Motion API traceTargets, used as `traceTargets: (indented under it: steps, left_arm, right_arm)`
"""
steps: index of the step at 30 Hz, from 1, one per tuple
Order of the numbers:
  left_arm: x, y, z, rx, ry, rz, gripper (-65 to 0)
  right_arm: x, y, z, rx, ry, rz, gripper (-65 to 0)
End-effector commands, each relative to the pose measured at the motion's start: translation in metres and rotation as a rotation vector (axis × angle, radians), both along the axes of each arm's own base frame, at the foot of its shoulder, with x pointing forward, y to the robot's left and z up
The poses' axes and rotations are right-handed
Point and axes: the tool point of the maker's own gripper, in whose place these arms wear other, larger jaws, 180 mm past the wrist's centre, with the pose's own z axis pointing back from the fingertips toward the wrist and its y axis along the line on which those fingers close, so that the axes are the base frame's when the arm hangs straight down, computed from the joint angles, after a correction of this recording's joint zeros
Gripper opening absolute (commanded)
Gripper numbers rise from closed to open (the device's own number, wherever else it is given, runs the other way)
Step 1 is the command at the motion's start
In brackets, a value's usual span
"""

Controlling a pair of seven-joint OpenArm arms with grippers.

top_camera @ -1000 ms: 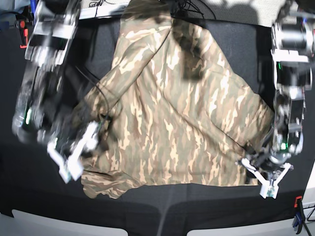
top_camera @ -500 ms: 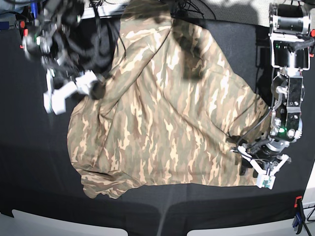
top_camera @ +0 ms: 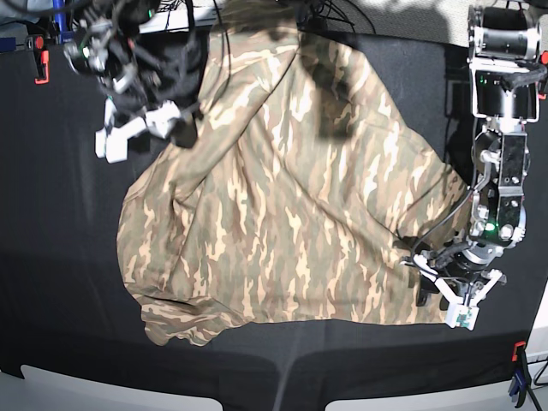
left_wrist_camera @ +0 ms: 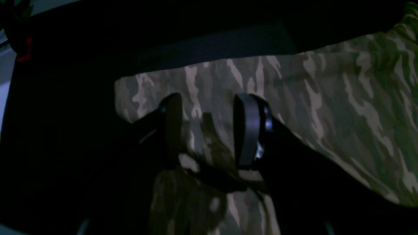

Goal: Layout the t-shirt on the table in an organized manner, then fold the t-shirt properly
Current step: 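Release the shirt with the right gripper and raise it away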

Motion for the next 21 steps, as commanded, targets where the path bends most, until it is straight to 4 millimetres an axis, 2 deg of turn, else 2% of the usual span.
traceTargets:
  steps: [1,4,7,13,18,21]
  left_arm:
    - [0.01,0.003,0.026,-0.004,-0.078,0.003,-42.0]
    - [0.01,0.003,0.026,-0.004,-0.078,0.003,-42.0]
    - [0.01,0.003,0.026,-0.004,-0.078,0.003,-42.0]
    - [0.01,0.003,0.026,-0.004,-0.077,0.003,-42.0]
    - [0.01,0.003,0.026,-0.003,-0.076,0.003,-42.0]
    - [0.01,0.003,0.025,-0.003,-0.073,0.003,-42.0]
  right_arm:
    - [0.01,0.0,0.012,0.012,-0.057,-0.006,-32.1]
    - [0.017,0.001,0.016,0.014,-0.075,-0.006,-35.3]
    - [0.022,0.001,0.019,0.01,-0.085,-0.003,-45.7]
    - [0.02,0.002,0.016,0.006,-0.061,0.01,-65.0]
    - [0.017,-0.003,0.014,-0.031,-0.051,0.039,-65.0]
    - [0.012,-0.023,0.006,-0.127,-0.004,0.059,-65.0]
